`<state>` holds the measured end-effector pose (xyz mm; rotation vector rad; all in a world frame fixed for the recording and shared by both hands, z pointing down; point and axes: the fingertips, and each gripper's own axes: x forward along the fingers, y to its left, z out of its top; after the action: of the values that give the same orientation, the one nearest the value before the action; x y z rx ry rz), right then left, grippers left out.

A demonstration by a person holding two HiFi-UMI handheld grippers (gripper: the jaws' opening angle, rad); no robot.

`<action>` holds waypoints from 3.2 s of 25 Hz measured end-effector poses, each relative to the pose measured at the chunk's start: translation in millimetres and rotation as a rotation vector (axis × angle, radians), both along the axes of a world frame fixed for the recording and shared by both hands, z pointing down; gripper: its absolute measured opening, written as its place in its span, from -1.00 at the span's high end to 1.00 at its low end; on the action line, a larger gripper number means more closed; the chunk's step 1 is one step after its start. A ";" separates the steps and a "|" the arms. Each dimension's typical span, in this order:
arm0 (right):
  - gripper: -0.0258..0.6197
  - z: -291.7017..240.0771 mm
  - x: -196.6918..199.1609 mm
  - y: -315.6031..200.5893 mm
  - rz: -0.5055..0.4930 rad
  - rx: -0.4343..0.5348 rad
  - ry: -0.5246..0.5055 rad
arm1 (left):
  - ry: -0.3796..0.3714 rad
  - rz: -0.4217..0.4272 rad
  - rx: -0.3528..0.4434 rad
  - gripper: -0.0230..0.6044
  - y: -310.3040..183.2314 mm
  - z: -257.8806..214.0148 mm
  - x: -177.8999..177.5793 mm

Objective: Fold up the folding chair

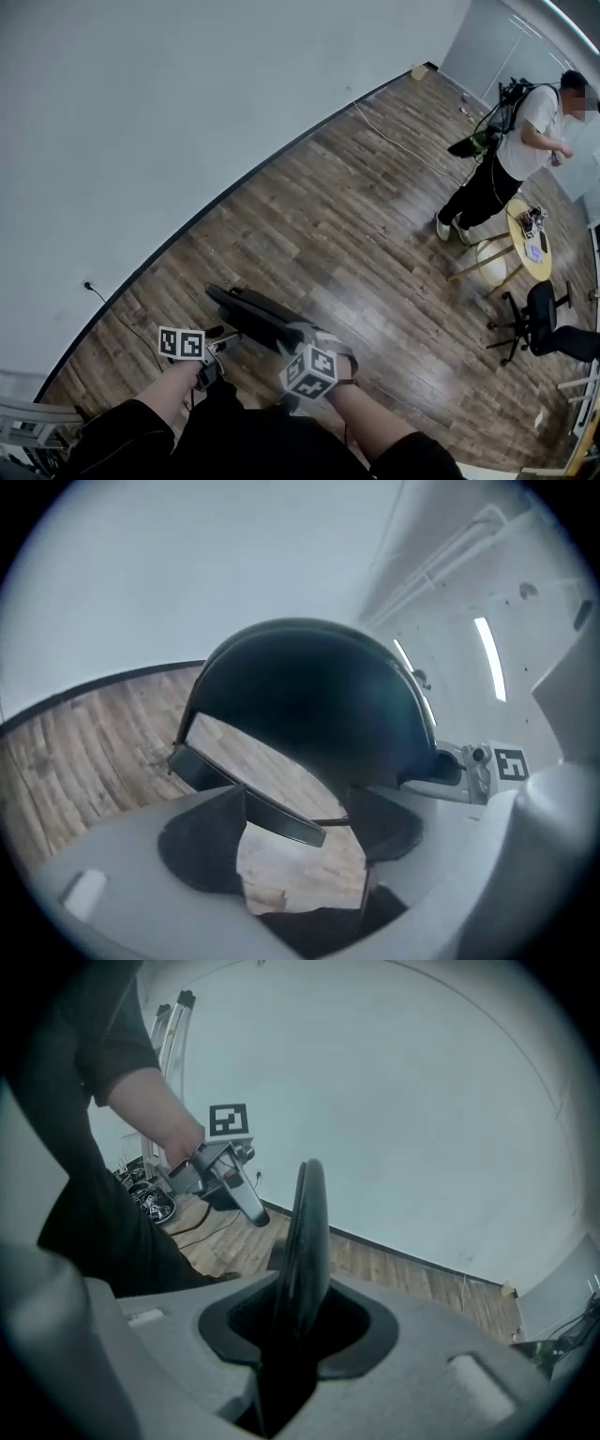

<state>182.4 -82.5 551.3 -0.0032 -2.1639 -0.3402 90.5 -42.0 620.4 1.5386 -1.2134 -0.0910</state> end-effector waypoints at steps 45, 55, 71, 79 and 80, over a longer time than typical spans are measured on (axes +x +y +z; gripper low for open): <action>0.66 -6.0 -0.1 -10.2 0.003 -0.143 0.007 | -1.167 1.649 0.396 0.67 -56.1 -54.2 53.1; 0.69 -8.0 -4.6 -14.5 -0.005 -0.216 0.032 | -1.116 1.733 0.322 0.73 -61.3 -55.1 49.0; 0.72 -38.5 -25.4 -83.5 -0.081 -0.313 0.129 | -0.977 1.704 0.262 0.77 -118.8 -87.4 27.5; 0.72 -49.8 -92.8 -71.5 -0.201 -0.364 0.217 | -0.913 1.670 0.197 0.75 -99.6 -99.9 -39.4; 0.72 -51.0 -104.0 -67.6 -0.216 -0.367 0.221 | -0.911 1.659 0.188 0.75 -95.2 -101.2 -50.6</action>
<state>78.4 -150.0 500.3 -0.4628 -1.9800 -0.0554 39.9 -137.2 519.2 2.3777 -0.1468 1.7332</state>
